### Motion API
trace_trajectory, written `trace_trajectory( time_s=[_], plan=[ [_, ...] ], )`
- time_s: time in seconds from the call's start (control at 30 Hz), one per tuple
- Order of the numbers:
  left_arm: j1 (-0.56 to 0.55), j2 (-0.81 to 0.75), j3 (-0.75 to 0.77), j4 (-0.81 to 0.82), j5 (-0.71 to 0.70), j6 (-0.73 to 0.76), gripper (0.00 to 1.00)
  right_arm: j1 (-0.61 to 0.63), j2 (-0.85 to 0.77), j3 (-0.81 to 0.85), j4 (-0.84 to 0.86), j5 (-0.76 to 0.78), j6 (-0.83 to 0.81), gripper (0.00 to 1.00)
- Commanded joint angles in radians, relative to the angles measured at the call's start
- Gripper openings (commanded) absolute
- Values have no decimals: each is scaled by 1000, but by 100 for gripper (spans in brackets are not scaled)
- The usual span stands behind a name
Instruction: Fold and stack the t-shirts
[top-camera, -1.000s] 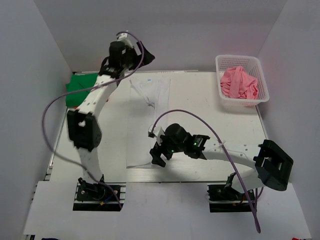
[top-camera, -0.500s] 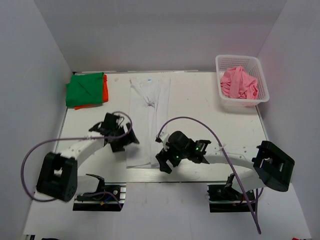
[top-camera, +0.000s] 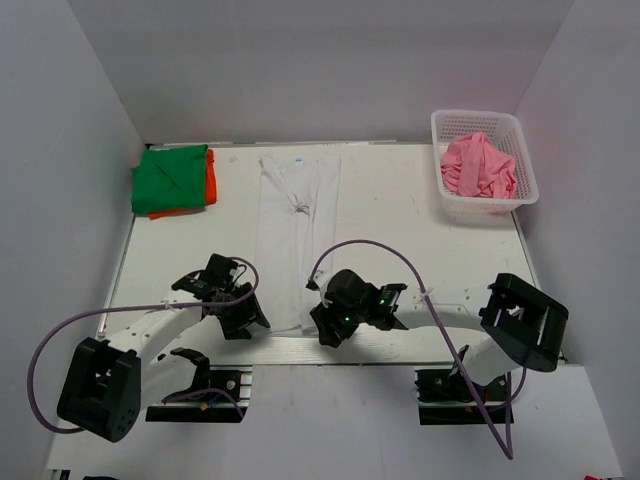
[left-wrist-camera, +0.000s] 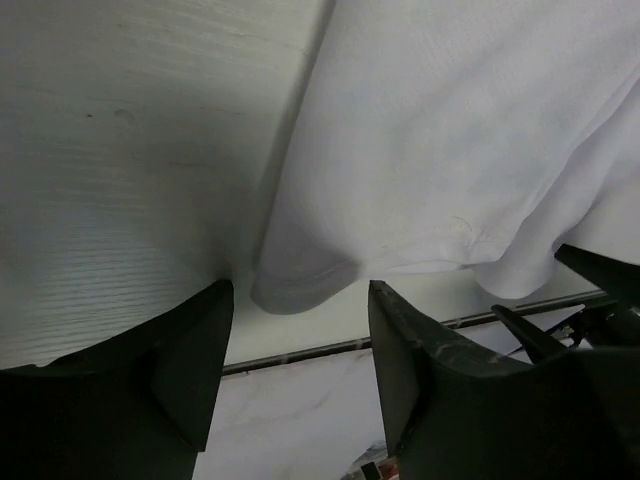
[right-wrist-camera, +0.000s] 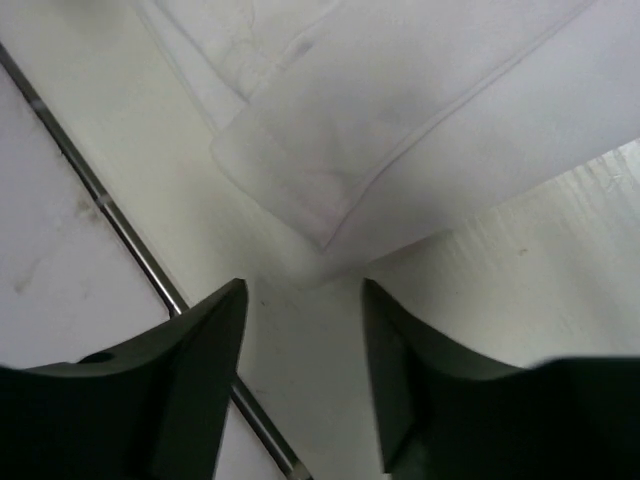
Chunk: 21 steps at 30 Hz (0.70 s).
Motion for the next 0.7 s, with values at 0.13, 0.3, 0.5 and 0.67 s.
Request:
trace_trajectory(
  time_s=[0.13, 0.3, 0.5, 0.67],
  plan=[
    [-54, 52, -31, 11, -51, -35, 61, 15, 37, 19, 4, 62, 92, 30],
    [-63, 124, -40, 34, -74, -35, 36, 12, 49, 18, 18, 85, 110, 16],
    [-63, 113, -11, 29, -123, -35, 0, 8, 77, 42, 21, 99, 107, 0],
    [-63, 34, 29, 18, -146, -44, 0, 8, 11, 36, 18, 166, 107, 0]
  ],
)
